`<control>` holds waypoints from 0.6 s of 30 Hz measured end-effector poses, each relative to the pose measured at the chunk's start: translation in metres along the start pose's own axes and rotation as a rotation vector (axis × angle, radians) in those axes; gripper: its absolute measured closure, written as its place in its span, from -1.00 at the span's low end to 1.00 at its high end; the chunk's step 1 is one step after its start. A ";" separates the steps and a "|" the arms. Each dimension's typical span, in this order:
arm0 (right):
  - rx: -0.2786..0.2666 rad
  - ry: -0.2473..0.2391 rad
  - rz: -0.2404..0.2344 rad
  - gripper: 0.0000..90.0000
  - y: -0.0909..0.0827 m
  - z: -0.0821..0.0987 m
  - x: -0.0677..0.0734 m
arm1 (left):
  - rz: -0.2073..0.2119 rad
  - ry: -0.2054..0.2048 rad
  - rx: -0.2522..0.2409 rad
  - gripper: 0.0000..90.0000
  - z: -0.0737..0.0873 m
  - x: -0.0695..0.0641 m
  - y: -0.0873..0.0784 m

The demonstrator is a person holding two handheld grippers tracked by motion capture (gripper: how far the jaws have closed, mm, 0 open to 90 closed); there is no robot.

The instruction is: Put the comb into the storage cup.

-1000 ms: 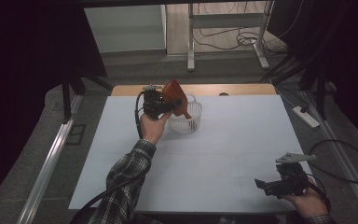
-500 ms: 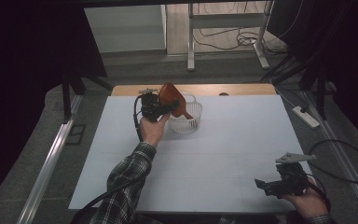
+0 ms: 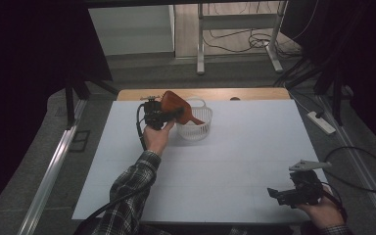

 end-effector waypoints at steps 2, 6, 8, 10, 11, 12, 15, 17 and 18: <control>0.000 -0.001 0.000 -1.00 0.000 0.000 0.000 | 0.000 -0.007 -0.001 0.01 0.000 0.001 0.000; 0.001 -0.001 0.000 -1.00 0.000 0.000 0.000 | -0.023 0.002 0.009 -0.05 0.000 0.004 0.001; 0.001 -0.002 0.000 -1.00 0.000 0.000 0.000 | -0.026 0.001 0.011 -0.07 0.000 0.004 0.001; 0.001 -0.001 0.000 -1.00 0.000 0.000 0.000 | -0.031 0.007 0.013 -0.09 -0.001 0.005 0.001; 0.001 -0.002 0.000 -1.00 0.000 0.000 0.000 | -0.034 0.010 0.014 -0.10 -0.001 0.005 0.000; 0.001 -0.002 0.000 -1.00 0.000 0.000 0.000 | -0.037 0.013 0.017 -0.11 -0.001 0.005 0.001; 0.001 -0.003 0.001 -1.00 0.000 0.000 0.000 | -0.047 0.021 0.020 -0.14 -0.001 0.005 0.001; 0.000 -0.003 0.001 -1.00 0.000 0.000 0.000 | -0.057 0.030 0.018 -0.16 -0.001 0.005 0.001; 0.000 -0.004 0.002 -1.00 0.000 0.000 0.000 | -0.060 0.035 0.017 -0.18 -0.002 0.005 0.001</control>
Point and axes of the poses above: each handheld gripper's, and its own axes: y roughly forward along the jaws, z roughly out of its underside, x roughly to its left, the point moved 7 cm from there along y, roughly forward along the jaws, and after that the axes turned 10 degrees about -y, right-handed, at the moved point
